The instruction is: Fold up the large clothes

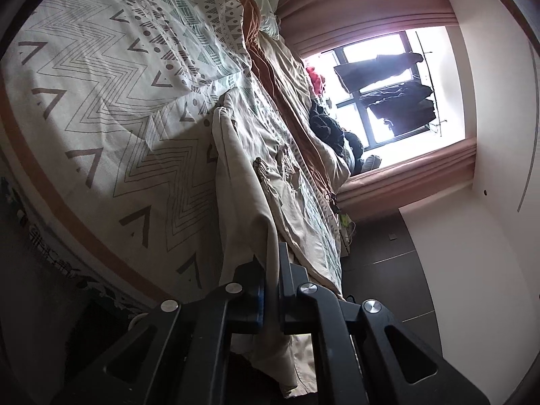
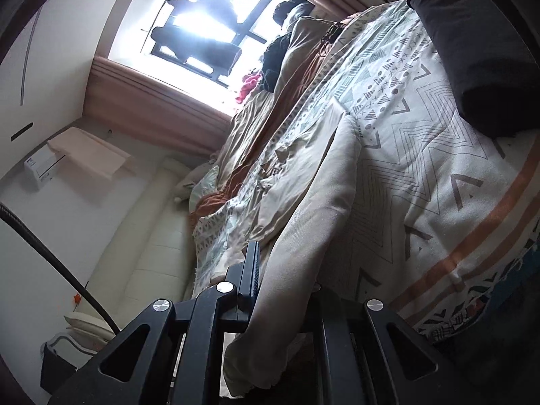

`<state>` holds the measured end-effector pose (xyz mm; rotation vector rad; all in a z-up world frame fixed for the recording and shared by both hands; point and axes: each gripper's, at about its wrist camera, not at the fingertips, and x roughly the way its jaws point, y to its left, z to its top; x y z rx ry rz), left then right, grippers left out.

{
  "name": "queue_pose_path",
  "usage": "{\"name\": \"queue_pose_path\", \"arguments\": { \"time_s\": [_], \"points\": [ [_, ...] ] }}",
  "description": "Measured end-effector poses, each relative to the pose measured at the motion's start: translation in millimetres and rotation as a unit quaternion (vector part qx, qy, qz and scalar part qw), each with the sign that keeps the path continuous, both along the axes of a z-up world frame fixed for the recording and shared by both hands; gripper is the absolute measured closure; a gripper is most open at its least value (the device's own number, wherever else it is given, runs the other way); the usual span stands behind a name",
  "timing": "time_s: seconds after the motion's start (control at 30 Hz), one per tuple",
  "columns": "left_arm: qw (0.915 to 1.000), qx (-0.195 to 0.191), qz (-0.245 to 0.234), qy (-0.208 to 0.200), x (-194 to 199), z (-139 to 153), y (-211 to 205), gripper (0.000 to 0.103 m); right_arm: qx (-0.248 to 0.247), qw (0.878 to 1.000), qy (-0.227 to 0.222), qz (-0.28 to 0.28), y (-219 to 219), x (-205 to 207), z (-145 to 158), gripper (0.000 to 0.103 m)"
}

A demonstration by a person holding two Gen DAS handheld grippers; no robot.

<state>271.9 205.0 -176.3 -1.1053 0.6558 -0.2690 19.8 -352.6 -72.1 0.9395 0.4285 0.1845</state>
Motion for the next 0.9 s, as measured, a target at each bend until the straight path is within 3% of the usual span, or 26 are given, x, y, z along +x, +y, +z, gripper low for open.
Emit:
{"name": "queue_pose_path", "arguments": {
  "time_s": [0.33,0.53,0.77,0.9],
  "points": [
    [0.9996,0.003,0.004,-0.029,-66.0,-0.3,-0.8,0.096,-0.002,1.000,-0.026,0.013,-9.2,-56.9,-10.5,0.095],
    [0.9994,-0.005,0.007,-0.033,-84.5,-9.7,0.8,0.096,-0.008,1.000,-0.016,0.015,-18.1,-76.4,-26.8,0.095],
    [0.9988,-0.006,0.003,-0.049,-69.7,3.4,-0.2,0.096,-0.001,1.000,-0.023,0.019,-24.7,-71.7,-19.0,0.095],
    [0.9981,-0.007,0.003,-0.061,-43.7,24.0,1.2,0.096,0.008,0.999,-0.032,0.017,-30.1,-48.7,-6.3,0.095]
  ]
}}
